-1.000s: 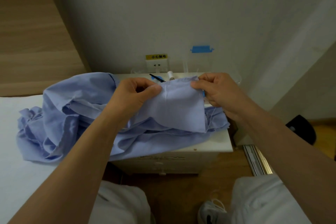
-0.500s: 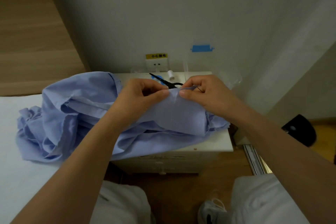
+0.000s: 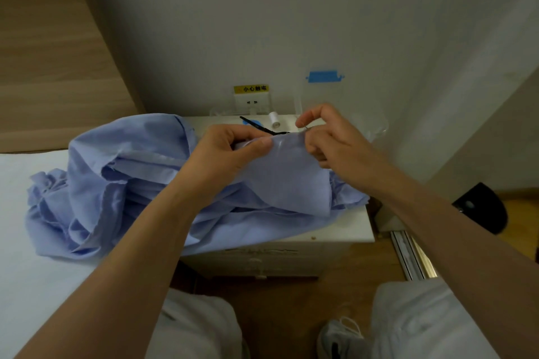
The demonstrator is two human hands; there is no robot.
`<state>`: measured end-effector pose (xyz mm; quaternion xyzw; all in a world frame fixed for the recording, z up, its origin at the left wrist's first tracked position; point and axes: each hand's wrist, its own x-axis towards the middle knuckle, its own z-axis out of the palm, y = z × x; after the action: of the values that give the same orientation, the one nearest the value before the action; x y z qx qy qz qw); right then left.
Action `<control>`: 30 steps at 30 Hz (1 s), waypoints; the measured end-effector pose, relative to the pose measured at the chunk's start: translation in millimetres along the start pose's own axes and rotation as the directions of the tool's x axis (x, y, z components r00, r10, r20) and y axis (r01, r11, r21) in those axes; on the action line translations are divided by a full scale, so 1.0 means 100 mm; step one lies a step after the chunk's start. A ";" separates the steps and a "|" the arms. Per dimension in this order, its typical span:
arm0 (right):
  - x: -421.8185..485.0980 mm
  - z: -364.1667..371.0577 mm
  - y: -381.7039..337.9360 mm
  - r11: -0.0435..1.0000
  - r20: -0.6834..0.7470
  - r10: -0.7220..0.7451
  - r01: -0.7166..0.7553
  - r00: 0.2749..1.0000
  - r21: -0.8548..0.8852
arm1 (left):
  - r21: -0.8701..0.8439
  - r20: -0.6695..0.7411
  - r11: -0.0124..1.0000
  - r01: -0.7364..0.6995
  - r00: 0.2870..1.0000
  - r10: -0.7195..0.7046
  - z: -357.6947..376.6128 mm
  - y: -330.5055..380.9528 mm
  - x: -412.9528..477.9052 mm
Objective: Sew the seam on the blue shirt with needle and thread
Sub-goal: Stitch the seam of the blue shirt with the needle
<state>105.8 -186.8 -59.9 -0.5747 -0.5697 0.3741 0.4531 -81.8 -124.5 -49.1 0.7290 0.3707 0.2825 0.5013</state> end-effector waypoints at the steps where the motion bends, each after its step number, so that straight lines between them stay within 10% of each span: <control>1: -0.01 0.00 0.01 1.000 0.027 -0.028 0.028 0.999 -0.012 | -0.010 0.004 1.000 0.004 1.000 -0.004 0.00 0.01 0.00; 30: -0.08 -0.04 -0.02 0.964 0.036 -0.147 0.151 0.989 -0.220 | 0.033 -0.007 0.999 -0.010 1.000 0.011 0.01 -0.02 0.01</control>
<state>108.0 -195.2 -57.9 -0.5738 -0.6538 0.2785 0.4072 -80.9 -123.6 -51.5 0.7380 0.3734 0.2817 0.4864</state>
